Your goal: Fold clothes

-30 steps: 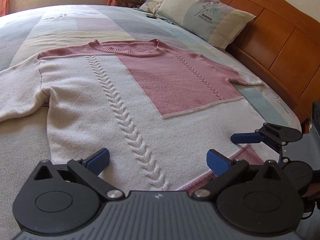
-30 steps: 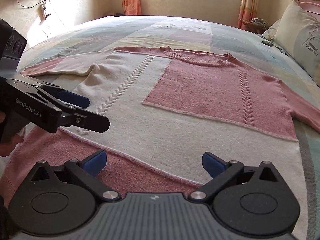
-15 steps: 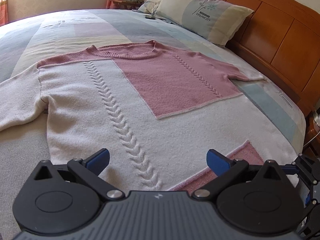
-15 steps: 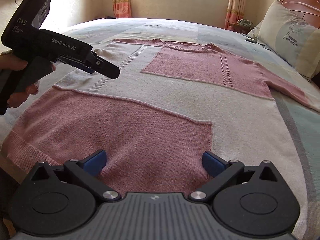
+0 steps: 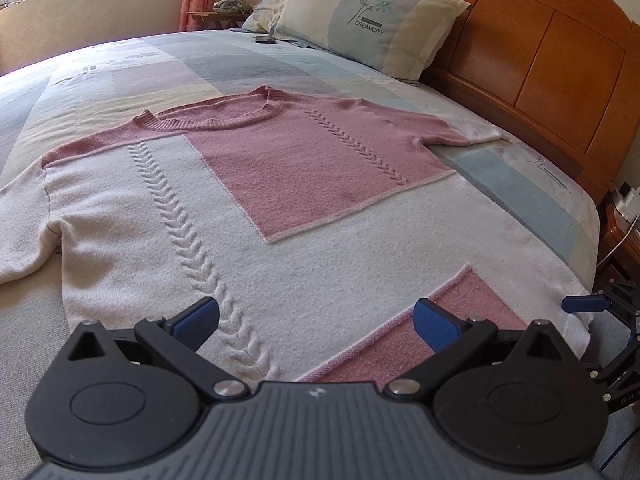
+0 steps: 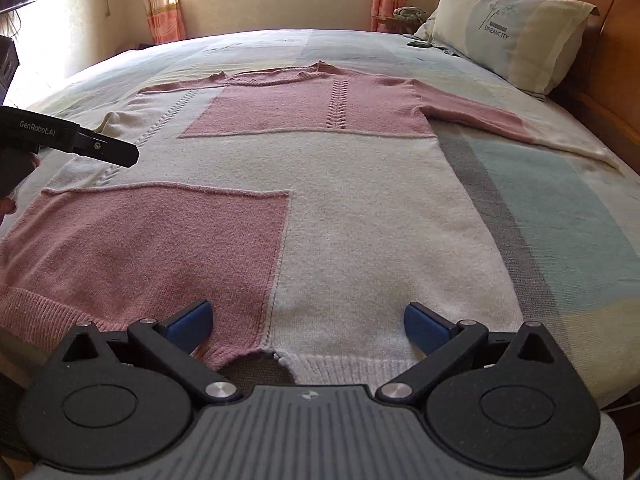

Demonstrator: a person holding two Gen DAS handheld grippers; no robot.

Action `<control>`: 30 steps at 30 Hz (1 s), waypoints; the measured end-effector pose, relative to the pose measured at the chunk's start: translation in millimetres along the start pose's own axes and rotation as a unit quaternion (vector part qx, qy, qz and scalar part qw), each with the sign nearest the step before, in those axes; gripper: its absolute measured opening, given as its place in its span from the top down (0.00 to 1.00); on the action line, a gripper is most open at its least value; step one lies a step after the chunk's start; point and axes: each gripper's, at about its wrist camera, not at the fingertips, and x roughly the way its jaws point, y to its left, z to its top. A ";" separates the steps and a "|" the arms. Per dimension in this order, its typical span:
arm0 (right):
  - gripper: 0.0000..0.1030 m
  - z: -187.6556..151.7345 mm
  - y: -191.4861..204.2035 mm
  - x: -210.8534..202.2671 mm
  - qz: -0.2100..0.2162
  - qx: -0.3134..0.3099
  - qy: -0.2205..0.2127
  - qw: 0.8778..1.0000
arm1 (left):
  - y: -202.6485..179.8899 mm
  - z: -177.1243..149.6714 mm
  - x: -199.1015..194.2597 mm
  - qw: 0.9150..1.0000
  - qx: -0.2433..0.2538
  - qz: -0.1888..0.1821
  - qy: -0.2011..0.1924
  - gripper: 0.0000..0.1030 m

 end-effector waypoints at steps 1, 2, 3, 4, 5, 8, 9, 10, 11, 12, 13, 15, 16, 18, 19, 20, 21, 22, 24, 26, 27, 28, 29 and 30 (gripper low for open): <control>0.00 -2.1 -1.8 -3.2 -0.002 0.000 -0.001 1.000 | -3.7 0.5 0.8 1.000 0.008 -0.005 0.000 0.01; 0.00 -2.8 -3.7 -6.1 -0.002 0.001 -0.005 1.000 | -7.5 0.7 1.4 1.000 0.014 -0.009 0.000 0.01; 0.00 -1.3 -6.1 -8.5 -0.002 0.005 -0.010 1.000 | -11.3 0.8 2.1 1.000 0.021 -0.014 0.001 0.01; 0.00 1.2 -8.3 -9.2 -0.005 0.011 -0.016 1.000 | -14.9 0.2 3.4 0.999 0.030 -0.020 0.003 0.01; 0.00 4.0 -10.4 -9.3 -0.008 0.015 -0.023 1.000 | -19.0 -0.6 5.6 0.999 0.039 -0.024 0.006 0.01; 0.00 13.6 -19.2 -2.2 -0.012 0.032 -0.036 0.999 | -29.1 -4.8 15.8 0.997 0.059 -0.034 0.024 0.01; 0.00 13.9 -23.1 2.0 -0.013 0.041 -0.030 0.999 | -31.7 -6.8 20.3 0.997 0.063 -0.037 0.032 0.01; 0.00 10.5 -26.9 3.0 -0.017 0.048 -0.026 0.998 | -34.2 -8.8 24.6 0.996 0.068 -0.039 0.040 0.01; 0.00 6.1 -30.5 2.7 -0.022 0.053 -0.025 0.998 | -36.3 -11.2 27.2 0.996 0.077 -0.031 0.039 0.01; 0.00 1.7 -34.2 2.4 -0.027 0.059 -0.023 0.998 | -38.4 -14.0 27.7 0.995 0.089 -0.025 0.034 0.01; 0.00 -2.7 -37.9 2.1 -0.032 0.065 -0.022 0.997 | -39.3 -15.2 28.0 0.995 0.097 -0.024 0.032 0.01; 0.00 -7.6 -42.8 -2.5 -0.038 0.067 -0.023 0.997 | -39.5 -16.9 28.4 0.994 0.104 -0.022 0.027 0.01; 0.00 -8.2 -45.2 -4.6 -0.042 0.070 -0.024 0.996 | -38.6 -16.9 28.5 0.994 0.103 -0.022 0.024 0.01; 0.00 -4.0 -49.0 -7.7 -0.036 0.088 -0.032 0.995 | -37.7 -17.2 28.4 0.994 0.102 -0.022 0.020 0.01; 0.00 -0.2 -49.7 -7.9 -0.033 0.094 -0.038 0.994 | -38.5 -17.2 28.4 0.994 0.105 -0.021 0.020 0.01; 0.00 5.1 -49.2 -6.5 -0.033 0.093 -0.044 0.994 | -39.2 -17.3 28.4 0.994 0.107 -0.020 0.020 0.01; 0.00 9.9 -48.5 -3.7 -0.035 0.093 -0.049 0.994 | -39.7 -17.4 28.5 0.994 0.108 -0.019 0.020 0.01; 0.00 14.4 -47.8 -0.6 -0.038 0.092 -0.054 0.994 | -40.2 -17.5 28.7 0.994 0.110 -0.019 0.020 0.01; 0.00 21.5 -47.7 6.4 -0.042 0.100 -0.062 0.992 | -40.6 -17.3 29.1 0.994 0.110 -0.018 0.020 0.01; 0.00 25.4 -49.9 14.4 -0.046 0.123 -0.065 0.989 | -40.4 -16.0 29.1 0.994 0.107 -0.019 0.021 0.01; 0.00 23.8 -50.5 17.0 -0.046 0.126 -0.062 0.989 | -40.3 -15.1 28.9 0.994 0.105 -0.020 0.022 0.01; 0.00 21.0 -50.9 19.2 -0.047 0.127 -0.058 0.989 | -40.1 -14.0 28.6 0.994 0.102 -0.021 0.024 0.01; 0.00 18.2 -51.3 21.3 -0.047 0.127 -0.054 0.989 | -40.4 -12.1 27.9 0.995 0.099 -0.022 0.025 0.01; 0.00 15.2 -50.1 21.1 -0.050 0.120 -0.052 0.990 | -40.7 -10.1 27.2 0.995 0.095 -0.024 0.026 0.01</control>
